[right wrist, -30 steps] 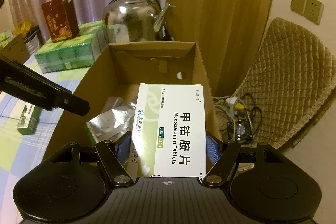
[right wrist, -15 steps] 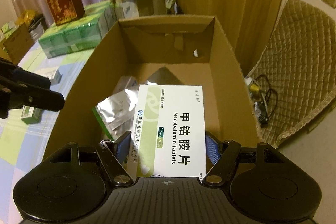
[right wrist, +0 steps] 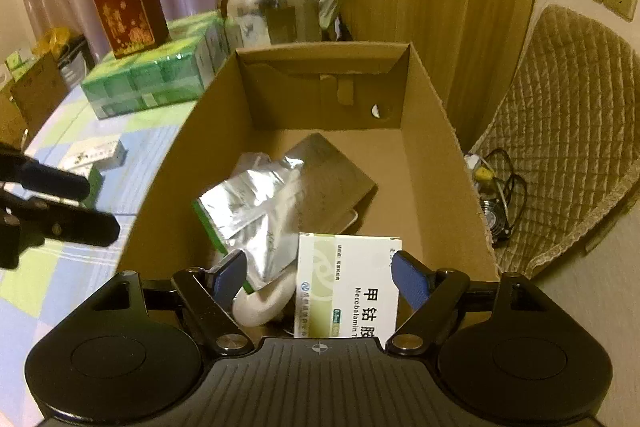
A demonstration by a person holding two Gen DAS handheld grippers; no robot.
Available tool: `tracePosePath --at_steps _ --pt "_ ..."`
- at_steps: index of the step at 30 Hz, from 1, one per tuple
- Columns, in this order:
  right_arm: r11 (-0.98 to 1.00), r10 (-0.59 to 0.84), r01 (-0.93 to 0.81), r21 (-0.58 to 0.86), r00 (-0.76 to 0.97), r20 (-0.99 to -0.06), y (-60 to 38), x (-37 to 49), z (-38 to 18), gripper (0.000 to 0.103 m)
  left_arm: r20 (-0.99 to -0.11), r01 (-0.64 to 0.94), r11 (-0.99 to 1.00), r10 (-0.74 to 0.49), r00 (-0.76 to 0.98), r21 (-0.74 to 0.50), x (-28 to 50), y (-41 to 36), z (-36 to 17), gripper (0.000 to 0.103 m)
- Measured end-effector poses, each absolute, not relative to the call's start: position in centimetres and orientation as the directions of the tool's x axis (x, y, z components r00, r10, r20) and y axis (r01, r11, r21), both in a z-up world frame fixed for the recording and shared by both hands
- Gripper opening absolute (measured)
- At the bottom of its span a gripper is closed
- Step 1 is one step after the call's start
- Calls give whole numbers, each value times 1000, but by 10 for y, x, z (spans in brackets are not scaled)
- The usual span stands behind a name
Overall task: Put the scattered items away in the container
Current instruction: 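Open both grippers to drop the pouch and Mecobalamin box into the box, then withdraw both tools from the box back over the table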
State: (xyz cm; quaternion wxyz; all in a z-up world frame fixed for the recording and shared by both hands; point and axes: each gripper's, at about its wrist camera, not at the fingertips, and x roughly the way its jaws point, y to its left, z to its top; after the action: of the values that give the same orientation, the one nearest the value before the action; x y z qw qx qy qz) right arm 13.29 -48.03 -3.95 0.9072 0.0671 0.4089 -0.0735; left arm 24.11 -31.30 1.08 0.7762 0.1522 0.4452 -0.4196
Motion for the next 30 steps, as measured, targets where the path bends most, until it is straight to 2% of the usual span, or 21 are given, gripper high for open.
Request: tracePosePath --at_steps 14,16,26,30 --pt "985 -75 163 55 697 -713 -437 101 -6 87 -811 765 634 -504 299 -112 207 -265 22 62" --pt "986 -72 156 55 701 -710 -429 98 -3 88 -809 759 641 -502 305 -111 202 -255 24 67" --pt "993 -37 105 57 720 -693 -390 84 9 91 -805 722 685 -480 348 -97 184 -205 24 80" --pt "997 -10 62 52 733 -680 -370 81 17 92 -809 701 708 -458 368 -82 179 -181 17 90"
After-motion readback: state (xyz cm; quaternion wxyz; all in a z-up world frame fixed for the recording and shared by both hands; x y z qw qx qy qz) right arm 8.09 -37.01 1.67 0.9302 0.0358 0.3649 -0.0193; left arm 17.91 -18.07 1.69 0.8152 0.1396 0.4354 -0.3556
